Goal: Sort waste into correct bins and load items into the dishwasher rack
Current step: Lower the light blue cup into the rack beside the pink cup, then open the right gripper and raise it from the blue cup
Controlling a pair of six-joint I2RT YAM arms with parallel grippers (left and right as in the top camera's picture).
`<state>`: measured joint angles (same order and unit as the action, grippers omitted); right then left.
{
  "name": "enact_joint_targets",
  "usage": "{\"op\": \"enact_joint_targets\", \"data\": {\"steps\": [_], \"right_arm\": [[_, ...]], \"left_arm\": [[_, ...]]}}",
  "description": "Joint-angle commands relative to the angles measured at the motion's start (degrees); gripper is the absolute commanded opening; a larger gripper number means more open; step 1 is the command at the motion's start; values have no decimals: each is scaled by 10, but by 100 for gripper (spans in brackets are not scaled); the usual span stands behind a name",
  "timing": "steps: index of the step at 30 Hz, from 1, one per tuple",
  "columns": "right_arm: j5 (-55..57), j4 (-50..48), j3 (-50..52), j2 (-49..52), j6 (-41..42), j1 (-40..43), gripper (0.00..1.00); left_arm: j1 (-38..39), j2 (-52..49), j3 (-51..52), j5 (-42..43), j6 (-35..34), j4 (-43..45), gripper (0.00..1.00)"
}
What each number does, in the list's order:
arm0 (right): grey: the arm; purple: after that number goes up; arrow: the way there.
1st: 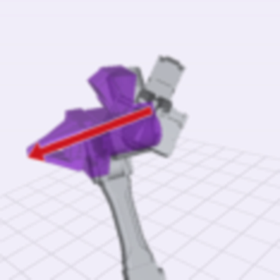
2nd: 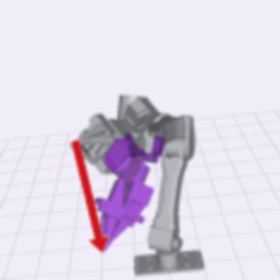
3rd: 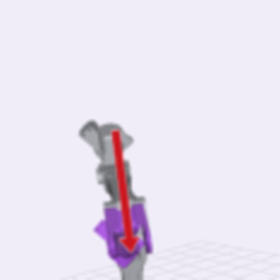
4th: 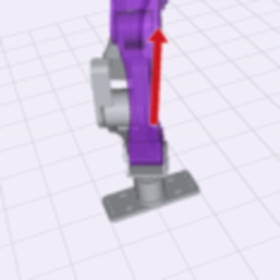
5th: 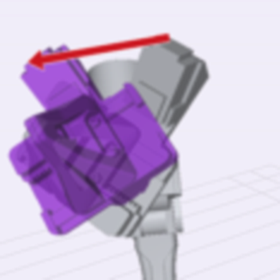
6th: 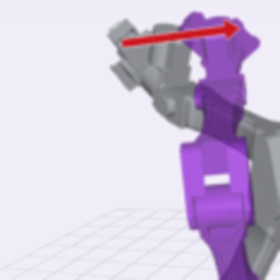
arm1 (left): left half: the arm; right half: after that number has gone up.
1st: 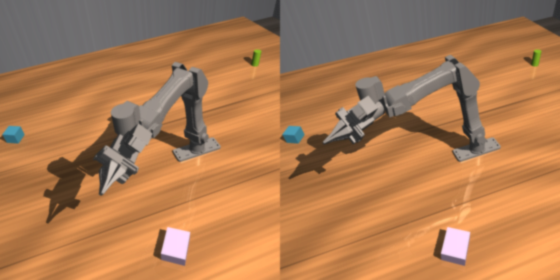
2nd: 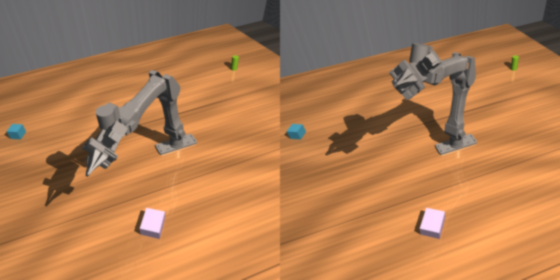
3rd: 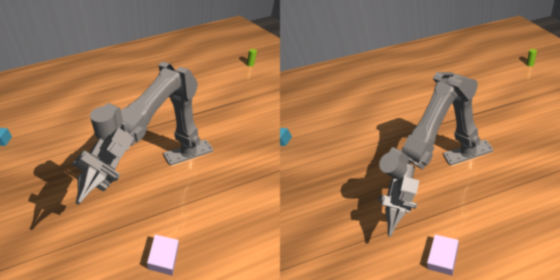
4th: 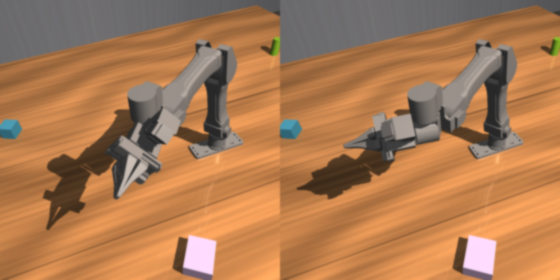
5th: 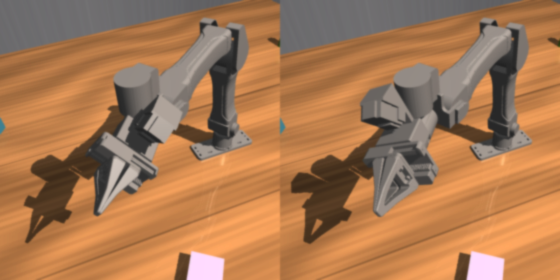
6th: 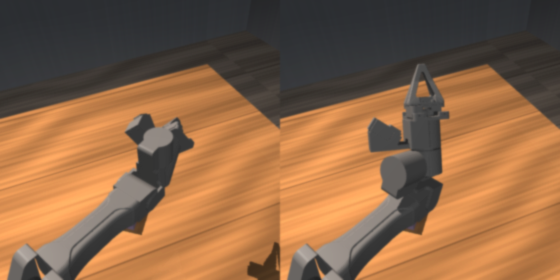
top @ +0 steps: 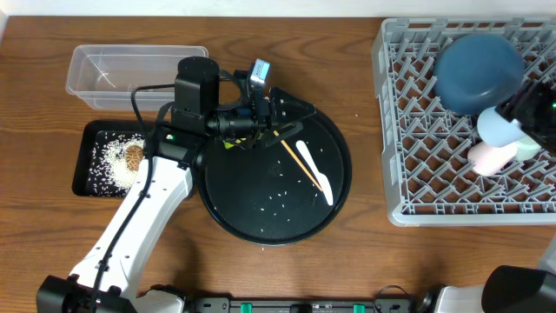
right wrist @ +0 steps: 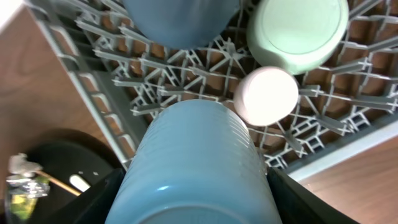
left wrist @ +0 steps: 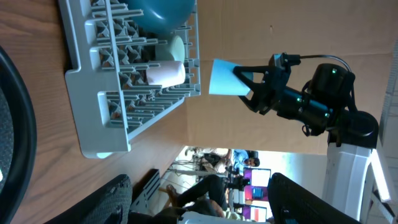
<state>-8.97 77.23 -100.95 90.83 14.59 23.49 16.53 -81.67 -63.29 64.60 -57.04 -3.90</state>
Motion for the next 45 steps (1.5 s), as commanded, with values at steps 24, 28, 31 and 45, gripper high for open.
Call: {"op": "enact_joint_targets", "data": {"steps": [24, 28, 31, 45], "right_arm": [[100, -85, 141, -1, 28, -59, 65], [100, -89, 152, 0, 28, -59, 65], [100, -103, 173, 0, 34, -59, 66], [96, -129, 199, 3, 37, -59, 67]], "left_arm": [[-2, -3, -3, -8, 35, -34, 72], [-2, -3, -3, -8, 35, -34, 72], [-2, -3, -3, -8, 35, -38, 71], [-2, -3, -3, -10, 64, -64, 71]]}}
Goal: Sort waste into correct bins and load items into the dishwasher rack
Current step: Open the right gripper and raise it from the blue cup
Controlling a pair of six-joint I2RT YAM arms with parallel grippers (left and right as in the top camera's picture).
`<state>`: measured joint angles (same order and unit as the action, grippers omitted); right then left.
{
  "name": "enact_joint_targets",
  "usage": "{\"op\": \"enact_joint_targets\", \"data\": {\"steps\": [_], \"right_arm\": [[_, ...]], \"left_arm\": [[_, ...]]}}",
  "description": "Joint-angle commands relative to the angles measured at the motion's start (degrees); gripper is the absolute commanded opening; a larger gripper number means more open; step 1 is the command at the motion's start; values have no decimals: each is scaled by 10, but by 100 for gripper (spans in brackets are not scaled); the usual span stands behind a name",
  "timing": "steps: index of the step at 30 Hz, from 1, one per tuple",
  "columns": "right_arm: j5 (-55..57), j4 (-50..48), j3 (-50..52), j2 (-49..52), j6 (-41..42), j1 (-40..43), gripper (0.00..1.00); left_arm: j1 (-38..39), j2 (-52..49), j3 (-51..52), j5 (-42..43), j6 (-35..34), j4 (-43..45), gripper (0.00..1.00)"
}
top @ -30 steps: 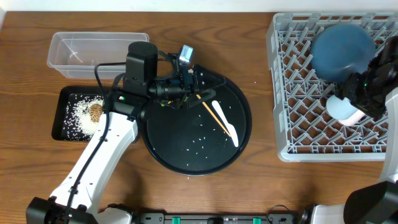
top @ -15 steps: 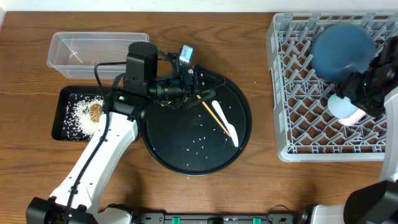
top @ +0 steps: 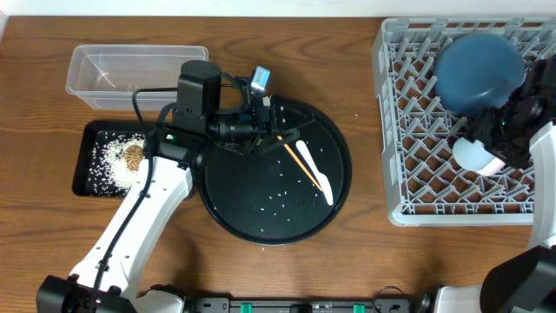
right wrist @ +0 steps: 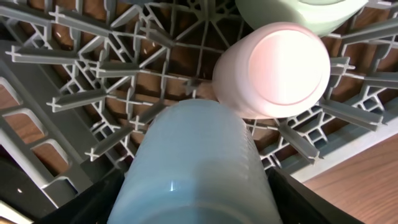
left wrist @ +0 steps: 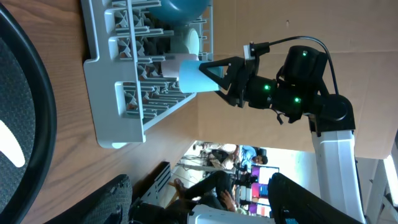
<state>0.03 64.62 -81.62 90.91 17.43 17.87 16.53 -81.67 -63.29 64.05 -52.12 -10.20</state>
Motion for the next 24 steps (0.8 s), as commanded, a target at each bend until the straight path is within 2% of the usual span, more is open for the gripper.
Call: {"op": "enact_joint_targets", "data": {"steps": [1, 4, 9, 17, 19, 22, 24], "right_arm": [[6, -6, 9, 2, 8, -3, 67], [6, -12, 16, 2, 10, -3, 69], [5, -16, 16, 2, 10, -3, 86], [-29, 11, -10, -5, 7, -3, 91], [-57, 30, -31, -13, -2, -3, 93], [-129, 63, -72, -30, -27, -3, 99], [-195, 89, -103, -43, -49, -3, 99]], "left_arm": [[-2, -3, -3, -5, 15, -1, 71], [-2, -3, -3, -5, 15, -1, 71], [-2, -3, -3, -5, 15, -1, 72], [-2, -3, -3, -5, 15, -1, 73], [-2, -3, -3, -4, 19, -1, 76], [-2, -3, -3, -2, 61, -10, 80], [-2, -3, -3, -10, 82, -34, 81]]}}
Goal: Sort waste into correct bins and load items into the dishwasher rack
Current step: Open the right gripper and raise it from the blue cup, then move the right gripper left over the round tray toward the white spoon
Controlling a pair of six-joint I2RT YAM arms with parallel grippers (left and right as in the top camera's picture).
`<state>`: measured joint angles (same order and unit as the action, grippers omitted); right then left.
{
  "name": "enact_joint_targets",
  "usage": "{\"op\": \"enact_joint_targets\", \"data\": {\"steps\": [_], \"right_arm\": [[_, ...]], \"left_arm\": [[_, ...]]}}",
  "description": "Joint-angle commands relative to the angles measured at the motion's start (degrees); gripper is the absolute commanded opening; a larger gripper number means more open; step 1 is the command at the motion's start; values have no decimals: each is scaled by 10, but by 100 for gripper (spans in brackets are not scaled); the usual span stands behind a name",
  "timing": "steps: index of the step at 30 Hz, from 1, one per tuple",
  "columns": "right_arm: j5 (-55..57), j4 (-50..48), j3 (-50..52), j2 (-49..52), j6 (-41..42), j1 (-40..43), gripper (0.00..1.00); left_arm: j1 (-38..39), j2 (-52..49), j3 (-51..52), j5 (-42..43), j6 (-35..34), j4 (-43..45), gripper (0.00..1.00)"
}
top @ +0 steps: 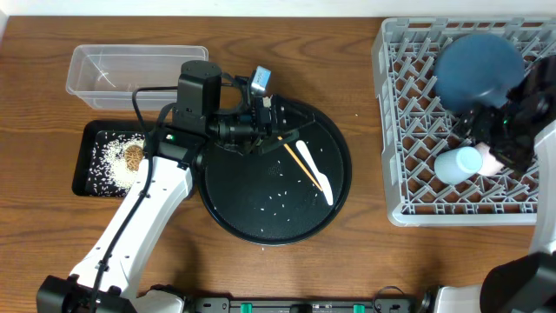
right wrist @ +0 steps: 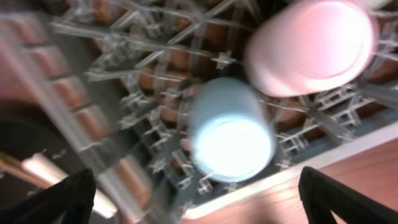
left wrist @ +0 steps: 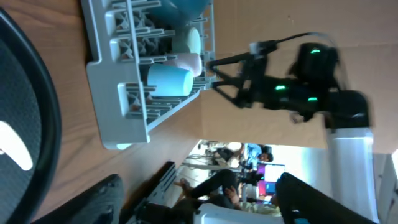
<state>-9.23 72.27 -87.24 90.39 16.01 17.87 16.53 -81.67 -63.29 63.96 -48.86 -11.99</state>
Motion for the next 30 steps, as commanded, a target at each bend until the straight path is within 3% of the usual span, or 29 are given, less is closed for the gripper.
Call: {"op": "enact_joint_targets", "data": {"steps": [1, 7, 11, 15, 20, 30], "right_arm": [[-138, 24, -61, -45, -46, -3, 99], [-298, 54, -87, -97, -61, -9, 99], [-286, 72, -87, -116, -73, -32, 99], [-235, 87, -83, -116, -73, -57, 99], [-223, 77, -55, -116, -66, -80, 99], [-222, 26, 42, -116, -98, -159, 98]], "left_arm": [[-2, -3, -3, -21, 59, -33, 82], [-2, -3, -3, -212, 132, -206, 82], [-2, -3, -3, -368, 137, -316, 82], [-2, -3, -3, -460, 137, -382, 82], [-2, -3, -3, -504, 137, -434, 82], [-2, -3, -3, -512, 137, -474, 82]]}}
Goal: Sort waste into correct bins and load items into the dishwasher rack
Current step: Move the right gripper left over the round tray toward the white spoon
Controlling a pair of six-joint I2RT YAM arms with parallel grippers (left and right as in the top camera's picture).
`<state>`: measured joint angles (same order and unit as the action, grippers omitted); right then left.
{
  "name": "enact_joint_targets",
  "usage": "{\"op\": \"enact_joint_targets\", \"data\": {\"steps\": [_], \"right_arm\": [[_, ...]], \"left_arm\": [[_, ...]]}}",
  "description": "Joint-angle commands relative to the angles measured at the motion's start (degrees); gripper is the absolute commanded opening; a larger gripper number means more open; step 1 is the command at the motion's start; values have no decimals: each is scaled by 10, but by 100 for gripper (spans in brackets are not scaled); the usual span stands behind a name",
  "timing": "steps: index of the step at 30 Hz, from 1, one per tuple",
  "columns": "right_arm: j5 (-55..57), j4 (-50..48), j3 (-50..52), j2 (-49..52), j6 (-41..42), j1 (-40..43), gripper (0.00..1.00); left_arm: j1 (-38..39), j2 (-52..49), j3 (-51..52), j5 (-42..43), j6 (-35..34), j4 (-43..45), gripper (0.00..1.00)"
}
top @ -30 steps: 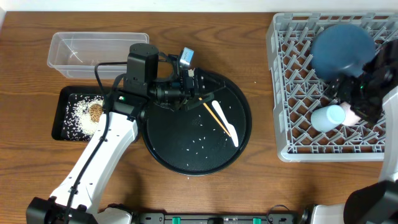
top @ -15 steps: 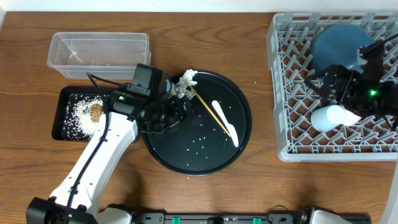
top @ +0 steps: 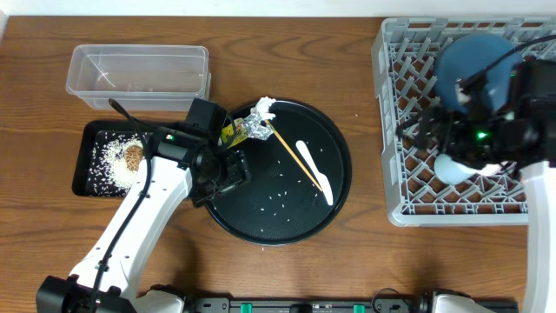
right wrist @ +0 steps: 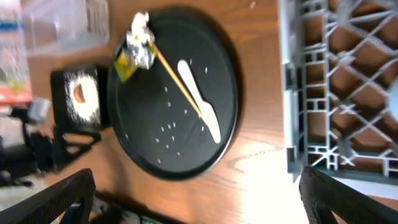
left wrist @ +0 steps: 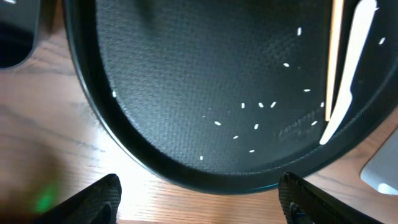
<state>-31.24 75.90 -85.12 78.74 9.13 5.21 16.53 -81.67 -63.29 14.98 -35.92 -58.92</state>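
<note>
A round black tray (top: 261,228) holds crumpled foil and wrapper waste (top: 250,127) at its upper left rim, a chopstick (top: 292,157), a white utensil (top: 316,175) and scattered rice grains. My left gripper (left wrist: 199,205) hangs open over the tray's left part with nothing between its fingers. The grey dishwasher rack (top: 391,130) on the right carries an upturned dark blue bowl (top: 473,63) and a light blue cup (top: 453,166) lying on its side. My right gripper (right wrist: 199,199) is open and empty above the rack's left side, facing the tray.
A clear plastic bin (top: 139,76) stands at the back left. In front of it a small black tray (top: 85,161) holds rice and a brown food piece. Bare wooden table (top: 365,252) lies between the round tray and the rack.
My left gripper has moved from the tray's upper left rim to its left part and now faces down; the waste there shows uncovered. My right gripper has risen from the rack and turned toward the tray.
My right gripper first held the light blue cup above the rack, then lower beside the pink cup, then was open with the cup lying in the rack. My left gripper stayed at the tray's upper left rim throughout. Now both grippers are open near the tray and rack.
</note>
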Motion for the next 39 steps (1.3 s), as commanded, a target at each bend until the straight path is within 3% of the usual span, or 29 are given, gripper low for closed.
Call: {"op": "enact_joint_targets", "data": {"steps": [1, 5, 12, 14, 17, 21, 27, 39], "right_arm": [[0, -20, 29, 1, -30, -48, 98], [45, -75, 56, 4, -26, -133, 98], [269, -141, 70, 42, 83, -286, 99], [275, -161, 70, 68, 88, -316, 99], [287, -183, 70, 113, 121, -341, 99], [289, -208, 70, 177, 132, -360, 99], [289, -257, 70, 244, 149, -369, 99], [327, -296, 70, 326, 146, -398, 83]], "left_arm": [[-3, -3, -3, -37, 7, -5, 82], [-29, -2, -3, -72, -18, -15, 82], [-122, -2, -4, -87, -9, 14, 84], [-151, -2, -4, -87, 3, 37, 90], [-185, -2, -4, -124, 6, 60, 98], [-219, -2, -4, -179, 6, 65, 98], [-240, -2, -4, -183, 5, 65, 98], [-240, -2, -4, -183, 5, 65, 98]]}}
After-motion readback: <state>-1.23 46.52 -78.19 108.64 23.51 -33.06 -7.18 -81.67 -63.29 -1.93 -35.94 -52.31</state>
